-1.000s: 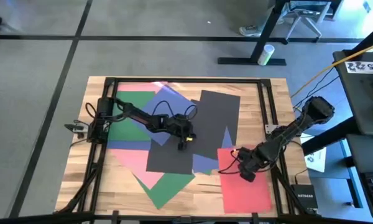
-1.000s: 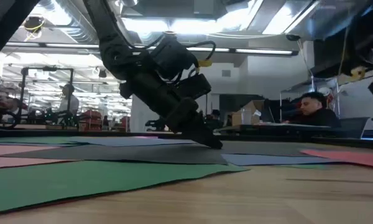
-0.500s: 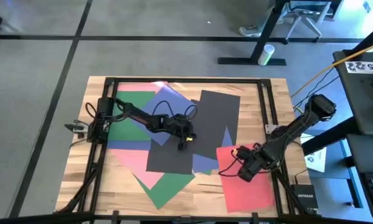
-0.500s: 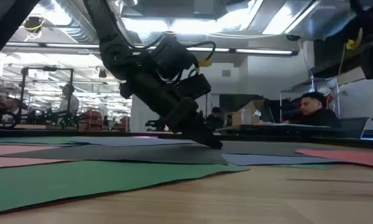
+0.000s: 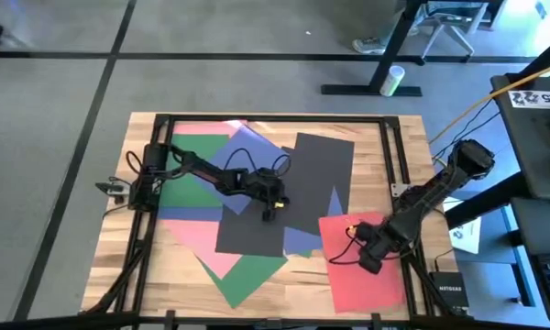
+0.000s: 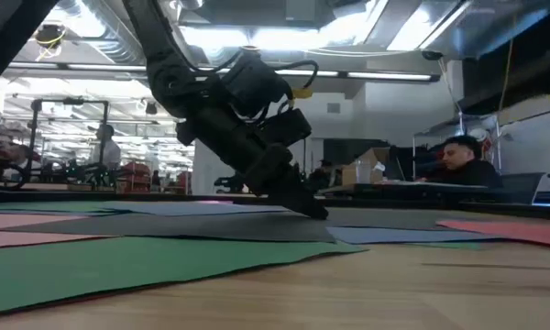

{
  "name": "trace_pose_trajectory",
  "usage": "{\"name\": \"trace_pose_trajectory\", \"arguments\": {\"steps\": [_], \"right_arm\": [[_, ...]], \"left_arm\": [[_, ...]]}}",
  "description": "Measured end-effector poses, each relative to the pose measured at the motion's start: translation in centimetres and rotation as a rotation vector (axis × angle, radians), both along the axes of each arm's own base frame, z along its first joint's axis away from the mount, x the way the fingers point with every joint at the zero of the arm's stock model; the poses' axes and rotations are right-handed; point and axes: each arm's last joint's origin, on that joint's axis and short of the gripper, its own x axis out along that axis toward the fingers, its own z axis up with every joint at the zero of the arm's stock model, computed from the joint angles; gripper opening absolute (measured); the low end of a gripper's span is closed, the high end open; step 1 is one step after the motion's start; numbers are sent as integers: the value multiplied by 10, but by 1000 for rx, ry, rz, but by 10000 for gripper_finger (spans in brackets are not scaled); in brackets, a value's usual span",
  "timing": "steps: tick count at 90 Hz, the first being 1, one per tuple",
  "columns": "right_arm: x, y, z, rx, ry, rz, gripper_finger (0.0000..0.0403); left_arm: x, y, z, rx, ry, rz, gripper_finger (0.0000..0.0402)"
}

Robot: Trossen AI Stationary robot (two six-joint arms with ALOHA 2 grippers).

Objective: Organize paper
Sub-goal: Move the red paper to the bottom right of the table

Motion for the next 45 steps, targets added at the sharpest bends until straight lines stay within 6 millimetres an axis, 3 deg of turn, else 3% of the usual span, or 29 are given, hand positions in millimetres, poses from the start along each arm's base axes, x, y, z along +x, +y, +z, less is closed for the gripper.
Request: {"name": "trace_pose_trajectory", "arguments": {"steps": [45], "right_arm": [[-20, 29, -1, 142, 32, -9, 0]], "left_arm": [[0, 0, 0, -1, 0, 2, 0]]}}
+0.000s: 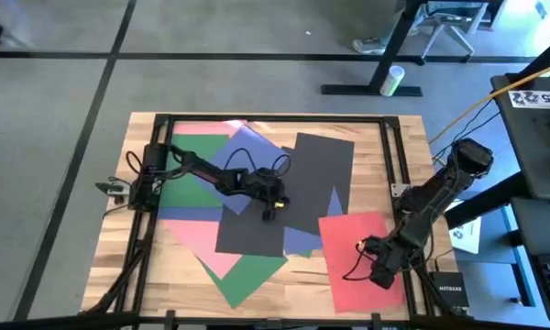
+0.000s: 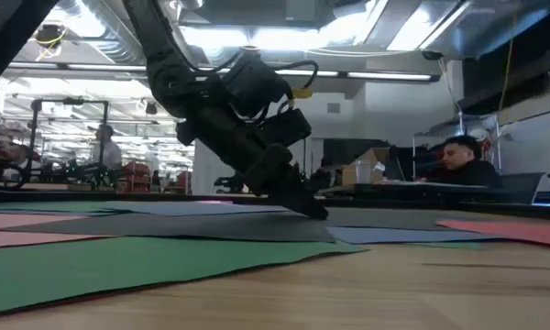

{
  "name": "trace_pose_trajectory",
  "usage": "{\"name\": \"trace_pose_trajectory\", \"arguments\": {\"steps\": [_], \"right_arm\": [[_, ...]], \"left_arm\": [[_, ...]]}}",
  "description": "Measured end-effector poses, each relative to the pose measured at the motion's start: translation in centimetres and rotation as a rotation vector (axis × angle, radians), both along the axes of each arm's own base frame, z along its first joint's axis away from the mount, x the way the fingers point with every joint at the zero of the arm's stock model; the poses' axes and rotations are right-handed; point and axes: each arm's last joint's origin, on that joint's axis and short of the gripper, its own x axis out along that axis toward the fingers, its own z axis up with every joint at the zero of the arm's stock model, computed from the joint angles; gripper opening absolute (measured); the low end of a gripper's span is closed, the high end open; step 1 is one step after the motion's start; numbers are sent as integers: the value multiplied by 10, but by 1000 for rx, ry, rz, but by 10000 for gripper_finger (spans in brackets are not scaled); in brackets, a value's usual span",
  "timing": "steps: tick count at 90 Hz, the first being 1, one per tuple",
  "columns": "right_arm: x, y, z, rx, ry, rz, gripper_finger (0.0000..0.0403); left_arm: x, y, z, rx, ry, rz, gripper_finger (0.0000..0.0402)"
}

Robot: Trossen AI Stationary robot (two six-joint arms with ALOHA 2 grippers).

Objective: Organize paper
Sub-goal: Move the red paper to the bottom right of the table

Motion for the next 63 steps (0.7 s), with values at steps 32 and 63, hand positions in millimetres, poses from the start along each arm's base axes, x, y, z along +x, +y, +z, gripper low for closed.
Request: {"name": "trace_pose_trajectory", "arguments": {"steps": [32, 63], "right_arm": [[0, 0, 0, -169, -188, -28, 0], [-3, 2, -13, -119, -74, -1, 0]], "left_arm": [[0, 0, 0, 0, -1, 0, 0], [0, 0, 0, 0, 0, 1, 0]]}}
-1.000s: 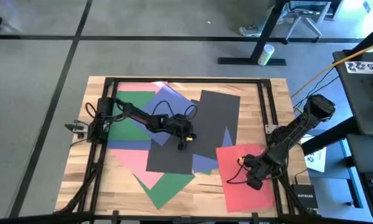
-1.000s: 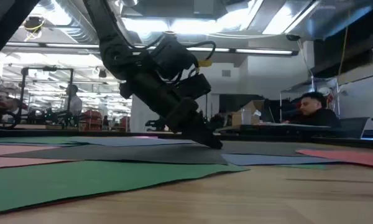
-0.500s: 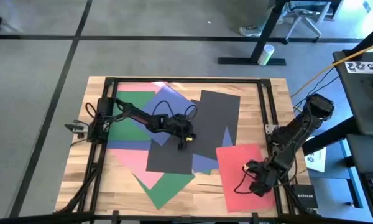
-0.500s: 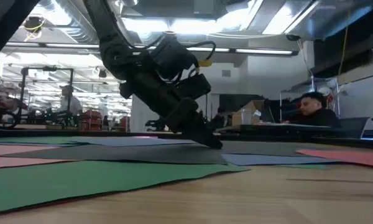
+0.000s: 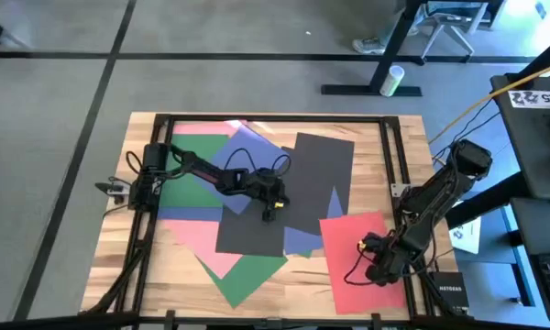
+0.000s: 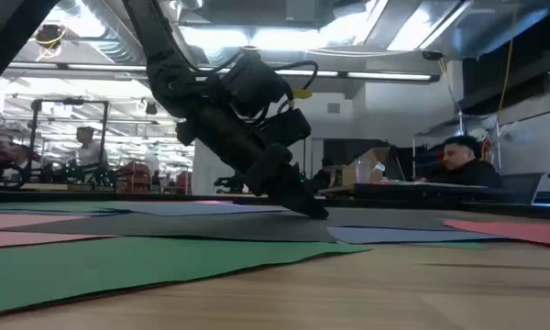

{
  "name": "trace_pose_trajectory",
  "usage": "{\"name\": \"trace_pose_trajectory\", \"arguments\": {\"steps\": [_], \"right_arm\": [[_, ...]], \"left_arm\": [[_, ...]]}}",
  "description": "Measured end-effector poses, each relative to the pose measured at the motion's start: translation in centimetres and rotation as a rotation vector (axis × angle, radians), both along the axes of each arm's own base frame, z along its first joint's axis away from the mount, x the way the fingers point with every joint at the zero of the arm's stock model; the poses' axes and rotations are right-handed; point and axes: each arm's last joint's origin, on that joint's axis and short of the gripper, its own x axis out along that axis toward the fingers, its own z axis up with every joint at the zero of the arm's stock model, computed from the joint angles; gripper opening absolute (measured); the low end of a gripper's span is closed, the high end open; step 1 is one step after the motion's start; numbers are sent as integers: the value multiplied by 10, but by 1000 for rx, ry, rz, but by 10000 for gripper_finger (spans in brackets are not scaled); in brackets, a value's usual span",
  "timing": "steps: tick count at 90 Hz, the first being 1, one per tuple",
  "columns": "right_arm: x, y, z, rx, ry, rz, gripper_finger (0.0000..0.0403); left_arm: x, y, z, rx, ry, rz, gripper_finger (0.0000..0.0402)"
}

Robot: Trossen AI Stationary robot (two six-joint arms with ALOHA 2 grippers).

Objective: Organize paper
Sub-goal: Move the red paper to the bottom right of the table

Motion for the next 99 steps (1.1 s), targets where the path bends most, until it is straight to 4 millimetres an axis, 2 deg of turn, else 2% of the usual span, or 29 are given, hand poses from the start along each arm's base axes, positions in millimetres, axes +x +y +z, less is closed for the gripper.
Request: {"name": "trace_pose_trajectory", "arguments": {"steps": [25, 60, 85, 99], "right_arm": [[-2, 2, 0, 58, 73, 6, 0], [-1, 2, 0, 49, 53, 0, 0], [4, 1, 23, -57, -75, -30, 0], [4, 1, 24, -64, -87, -32, 0]], "left_arm": [[0, 0, 0, 0, 0, 0, 0], [0, 0, 0, 0, 0, 0, 0], [0, 0, 0, 0, 0, 0, 0], [0, 0, 0, 1, 0, 0, 0]]}}
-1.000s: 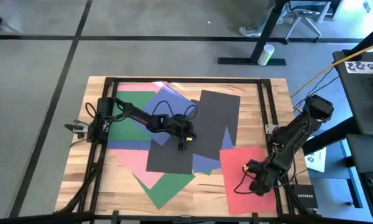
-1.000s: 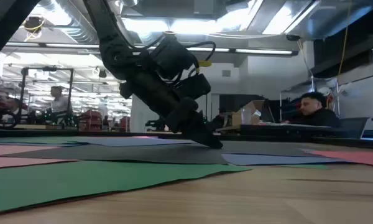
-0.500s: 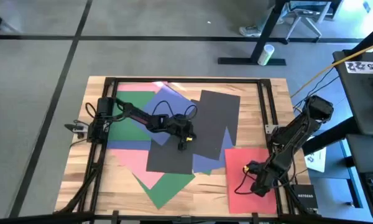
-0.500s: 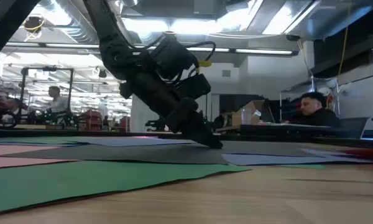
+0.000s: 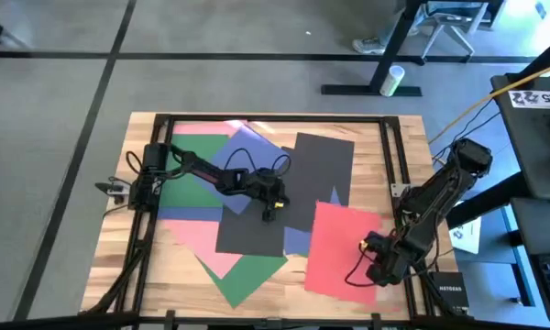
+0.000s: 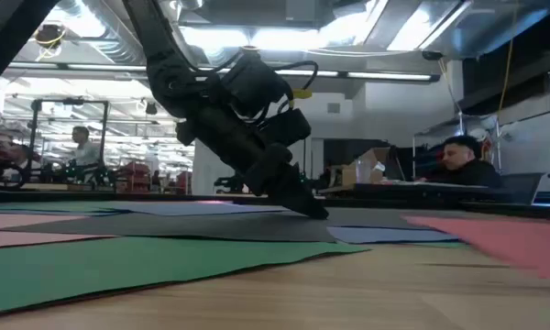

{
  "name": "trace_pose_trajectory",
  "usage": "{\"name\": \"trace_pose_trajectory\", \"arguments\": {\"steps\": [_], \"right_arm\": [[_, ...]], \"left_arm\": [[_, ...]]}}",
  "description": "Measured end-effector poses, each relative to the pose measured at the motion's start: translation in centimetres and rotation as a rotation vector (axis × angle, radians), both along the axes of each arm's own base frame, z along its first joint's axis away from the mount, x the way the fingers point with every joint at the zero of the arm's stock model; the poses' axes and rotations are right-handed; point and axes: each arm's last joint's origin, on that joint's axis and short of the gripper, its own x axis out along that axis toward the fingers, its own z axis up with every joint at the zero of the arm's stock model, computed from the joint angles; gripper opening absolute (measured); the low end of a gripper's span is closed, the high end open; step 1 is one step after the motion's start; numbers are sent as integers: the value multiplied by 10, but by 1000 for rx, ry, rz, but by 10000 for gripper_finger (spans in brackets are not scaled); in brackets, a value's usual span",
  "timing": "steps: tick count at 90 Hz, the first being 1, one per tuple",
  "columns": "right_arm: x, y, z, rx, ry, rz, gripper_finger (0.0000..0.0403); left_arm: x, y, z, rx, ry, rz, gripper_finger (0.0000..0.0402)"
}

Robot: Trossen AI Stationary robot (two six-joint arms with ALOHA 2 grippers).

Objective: Organize paper
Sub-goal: Move the red paper to the bottom right of the table

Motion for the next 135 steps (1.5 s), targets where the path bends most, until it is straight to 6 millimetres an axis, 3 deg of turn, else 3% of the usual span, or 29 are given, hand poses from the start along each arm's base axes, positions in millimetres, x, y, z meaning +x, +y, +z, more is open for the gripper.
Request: {"name": "trace_pose_trajectory", "arguments": {"steps": [13, 35, 68, 102, 135], "right_arm": [[5, 2, -6, 16, -85, -9, 0], [39, 6, -1, 68, -382, 50, 0], [46, 26, -33, 216, -194, 180, 0], [22, 27, -27, 216, -42, 177, 0], [15, 29, -26, 215, -2, 202, 0]], "left_arm": [[0, 0, 0, 1, 0, -1, 0], [0, 0, 0, 3, -1, -2, 0], [0, 0, 0, 2, 1, -1, 0], [0, 1, 0, 0, 0, 1, 0], [0, 1, 1, 0, -3, 0, 0]]}}
